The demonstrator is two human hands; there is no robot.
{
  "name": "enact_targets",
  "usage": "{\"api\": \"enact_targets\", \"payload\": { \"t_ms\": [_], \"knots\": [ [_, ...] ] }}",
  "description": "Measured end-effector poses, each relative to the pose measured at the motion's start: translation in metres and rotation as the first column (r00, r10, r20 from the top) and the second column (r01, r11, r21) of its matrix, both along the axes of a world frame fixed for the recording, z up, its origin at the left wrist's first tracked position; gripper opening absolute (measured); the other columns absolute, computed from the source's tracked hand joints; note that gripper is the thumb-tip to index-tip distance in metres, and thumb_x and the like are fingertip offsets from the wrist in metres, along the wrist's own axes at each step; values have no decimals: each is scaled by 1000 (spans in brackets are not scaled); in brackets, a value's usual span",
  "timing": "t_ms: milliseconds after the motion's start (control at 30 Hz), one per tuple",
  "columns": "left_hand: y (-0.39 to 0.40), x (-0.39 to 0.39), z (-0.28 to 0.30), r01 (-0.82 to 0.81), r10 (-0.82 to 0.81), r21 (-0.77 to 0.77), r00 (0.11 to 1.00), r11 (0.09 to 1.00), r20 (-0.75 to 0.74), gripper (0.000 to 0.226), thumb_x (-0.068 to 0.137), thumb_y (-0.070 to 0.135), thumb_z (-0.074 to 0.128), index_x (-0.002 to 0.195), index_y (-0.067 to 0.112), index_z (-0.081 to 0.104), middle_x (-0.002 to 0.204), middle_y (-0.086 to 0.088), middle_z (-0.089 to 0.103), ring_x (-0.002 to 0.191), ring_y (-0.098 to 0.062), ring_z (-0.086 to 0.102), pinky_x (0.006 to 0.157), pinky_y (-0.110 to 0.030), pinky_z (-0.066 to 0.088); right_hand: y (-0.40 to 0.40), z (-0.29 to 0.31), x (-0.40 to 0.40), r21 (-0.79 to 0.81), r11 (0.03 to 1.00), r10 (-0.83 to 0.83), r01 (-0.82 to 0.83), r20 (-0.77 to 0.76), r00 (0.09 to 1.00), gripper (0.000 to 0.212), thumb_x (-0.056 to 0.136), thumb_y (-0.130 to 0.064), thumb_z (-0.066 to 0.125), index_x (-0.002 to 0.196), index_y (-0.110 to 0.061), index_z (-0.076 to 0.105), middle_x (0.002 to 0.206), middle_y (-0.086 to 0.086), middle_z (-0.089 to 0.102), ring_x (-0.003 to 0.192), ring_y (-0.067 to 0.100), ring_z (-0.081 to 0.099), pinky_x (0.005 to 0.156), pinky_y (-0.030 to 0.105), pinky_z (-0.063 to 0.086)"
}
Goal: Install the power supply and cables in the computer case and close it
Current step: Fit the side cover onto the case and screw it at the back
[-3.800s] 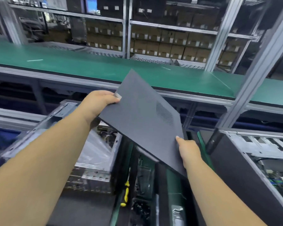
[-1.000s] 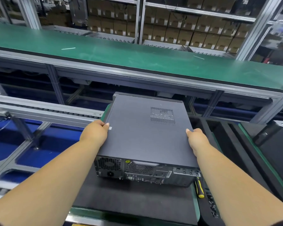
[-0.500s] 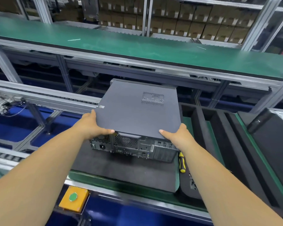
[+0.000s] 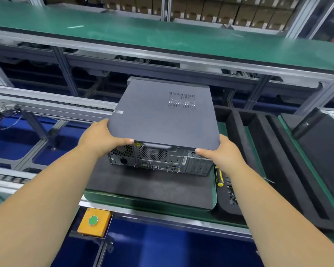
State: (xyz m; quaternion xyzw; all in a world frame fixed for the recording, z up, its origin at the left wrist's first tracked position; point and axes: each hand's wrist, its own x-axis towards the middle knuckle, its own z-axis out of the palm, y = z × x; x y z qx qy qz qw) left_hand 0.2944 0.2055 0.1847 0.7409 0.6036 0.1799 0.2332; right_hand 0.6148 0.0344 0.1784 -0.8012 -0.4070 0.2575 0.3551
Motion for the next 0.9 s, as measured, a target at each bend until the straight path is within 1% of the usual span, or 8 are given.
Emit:
{"api": "enact_targets", "payload": {
  "t_ms": [133,233,500,667,733,800,867,900],
  "knots": [
    [5,0,-5,-16,17,61,1000,998,-14,97,35,84,71,113,27,57,104,8,61,88,-19,59,67,-36,51,-1,-4,-3,43,998,-40,39,38,998,70,64,-53,84,124,-32,54,109,-17,63,98,8,61,72,23,46],
    [10,-2,-8,-28,30,92,999,995,-15,104,32,85,71,114,23,57,105,7,61,87,-19,59,62,-32,46,-1,-3,-5,57,997,-62,57,85,995,57,63,-53,84,110,-42,54,96,-27,61,88,-7,57,64,14,39],
    [9,-5,-7,-29,30,78,999,997,-14,119,33,86,72,128,18,47,120,0,59,98,-23,57,68,-34,46,-2,3,-9,51,997,-68,65,50,996,52,62,-50,85,107,-43,61,93,-26,66,77,-8,60,55,11,39],
    [4,-2,-3,-20,20,8,999,1000,37,109,41,74,81,129,18,47,122,3,57,102,-22,56,75,-39,51,-5,1,-4,29,997,-68,67,27,997,48,58,-68,74,100,-51,58,93,-34,63,82,-18,59,60,5,39],
    [0,0,-3,2,2,-40,994,999,106,98,46,68,83,125,21,49,122,2,57,104,-23,56,81,-43,52,-4,-4,5,22,991,-130,134,-134,982,52,74,-76,53,114,-43,62,109,-26,65,102,-6,61,81,18,47],
    [-8,3,-6,13,-13,-8,995,1000,95,90,54,67,79,127,23,47,128,-3,54,116,-27,50,93,-48,48,-6,-14,16,-17,970,-241,244,-236,941,55,92,-68,31,120,-32,63,113,-13,66,108,13,62,101,39,46],
    [-19,7,-10,11,-10,133,1000,991,-3,95,64,67,73,140,24,37,142,-9,40,133,-31,32,108,-47,34,-14,-29,23,-56,955,-294,291,-62,954,48,98,-55,30,117,-26,63,102,-8,66,98,17,63,97,47,47],
    [-26,9,-10,20,-16,199,1000,980,-21,97,68,66,71,146,24,31,147,-10,33,138,-31,23,112,-46,26,-20,-39,26,-90,949,-298,302,57,953,40,98,-49,35,116,-25,62,97,-7,64,89,17,63,89,43,50]
  ]
}}
